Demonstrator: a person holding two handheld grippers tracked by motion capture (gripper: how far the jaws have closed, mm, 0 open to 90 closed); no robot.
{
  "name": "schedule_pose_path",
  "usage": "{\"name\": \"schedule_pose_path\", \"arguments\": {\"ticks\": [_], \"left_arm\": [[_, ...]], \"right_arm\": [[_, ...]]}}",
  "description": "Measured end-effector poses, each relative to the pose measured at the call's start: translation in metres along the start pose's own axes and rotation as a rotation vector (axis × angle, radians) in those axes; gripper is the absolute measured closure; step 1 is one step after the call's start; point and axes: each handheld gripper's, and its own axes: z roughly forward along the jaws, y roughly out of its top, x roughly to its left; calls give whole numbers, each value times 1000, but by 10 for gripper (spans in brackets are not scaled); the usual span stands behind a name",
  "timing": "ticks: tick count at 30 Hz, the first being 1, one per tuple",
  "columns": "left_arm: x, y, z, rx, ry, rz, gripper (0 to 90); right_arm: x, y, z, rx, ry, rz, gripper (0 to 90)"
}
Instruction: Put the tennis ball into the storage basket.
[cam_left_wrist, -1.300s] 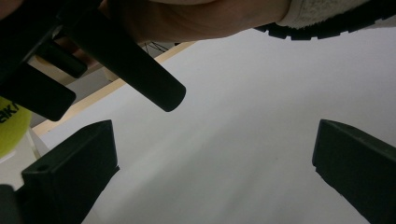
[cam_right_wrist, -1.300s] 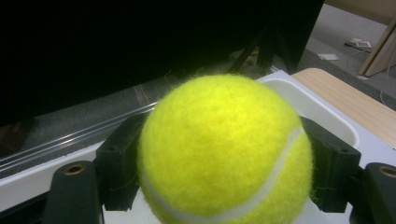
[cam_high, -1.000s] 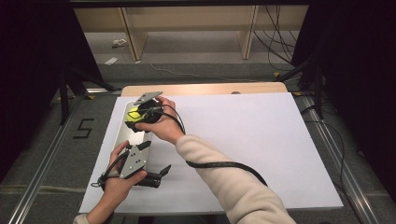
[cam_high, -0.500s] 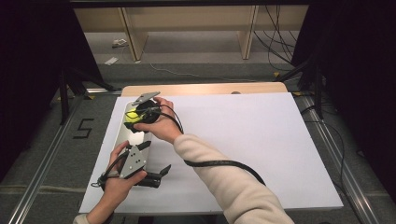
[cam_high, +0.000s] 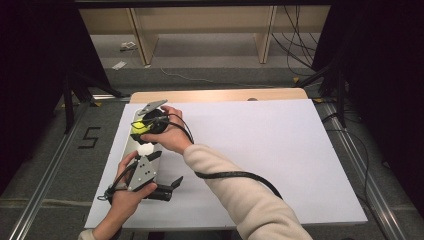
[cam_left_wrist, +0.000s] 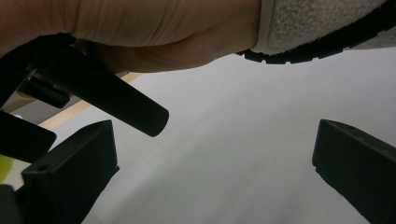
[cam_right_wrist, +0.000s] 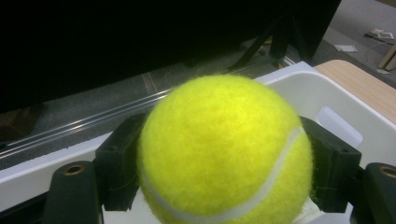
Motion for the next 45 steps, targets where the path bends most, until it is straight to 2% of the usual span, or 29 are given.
{"name": "schedule_pose_path", "arguments": {"ticks": [45], "left_arm": [[0,0,0,3,6,4,0]], "right_arm": [[2,-3,19,64,20,-14,256]]}}
